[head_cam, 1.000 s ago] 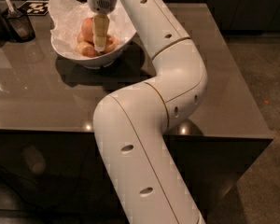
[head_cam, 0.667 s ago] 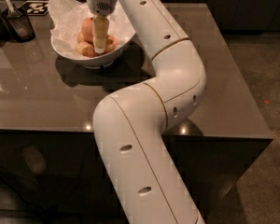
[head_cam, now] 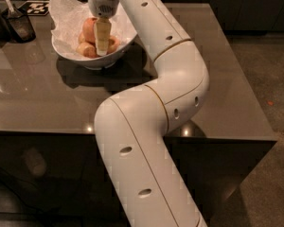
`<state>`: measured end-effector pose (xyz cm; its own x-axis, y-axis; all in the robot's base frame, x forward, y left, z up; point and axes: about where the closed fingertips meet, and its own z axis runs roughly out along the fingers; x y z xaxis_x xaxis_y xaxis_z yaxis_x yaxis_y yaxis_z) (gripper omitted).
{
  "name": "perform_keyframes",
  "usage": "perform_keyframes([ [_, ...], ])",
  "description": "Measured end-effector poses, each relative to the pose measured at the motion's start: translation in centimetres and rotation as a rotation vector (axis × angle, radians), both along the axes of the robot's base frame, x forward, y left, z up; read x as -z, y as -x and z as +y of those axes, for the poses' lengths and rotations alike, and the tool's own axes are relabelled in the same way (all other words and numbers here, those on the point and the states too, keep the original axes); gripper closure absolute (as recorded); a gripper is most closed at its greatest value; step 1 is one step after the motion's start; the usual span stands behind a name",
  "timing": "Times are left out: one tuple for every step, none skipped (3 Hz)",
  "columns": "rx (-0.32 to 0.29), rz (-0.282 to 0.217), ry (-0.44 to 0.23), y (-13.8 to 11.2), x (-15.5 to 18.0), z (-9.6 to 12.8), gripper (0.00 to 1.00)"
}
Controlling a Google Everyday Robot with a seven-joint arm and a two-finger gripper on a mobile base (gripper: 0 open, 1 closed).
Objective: Pick apple from white bowl
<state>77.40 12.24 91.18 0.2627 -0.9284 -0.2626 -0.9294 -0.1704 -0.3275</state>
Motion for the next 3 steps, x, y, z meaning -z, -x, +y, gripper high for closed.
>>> perform_keyframes([
  [-0.008, 0.002, 0.005, 0.0, 0.2, 0.0, 0.0],
  [-0.013, -0.037, 0.001, -0.6, -0.5, -0.2, 0.19],
  [-0.01, -0.055, -0.014, -1.3, -0.4, 0.4, 0.42],
])
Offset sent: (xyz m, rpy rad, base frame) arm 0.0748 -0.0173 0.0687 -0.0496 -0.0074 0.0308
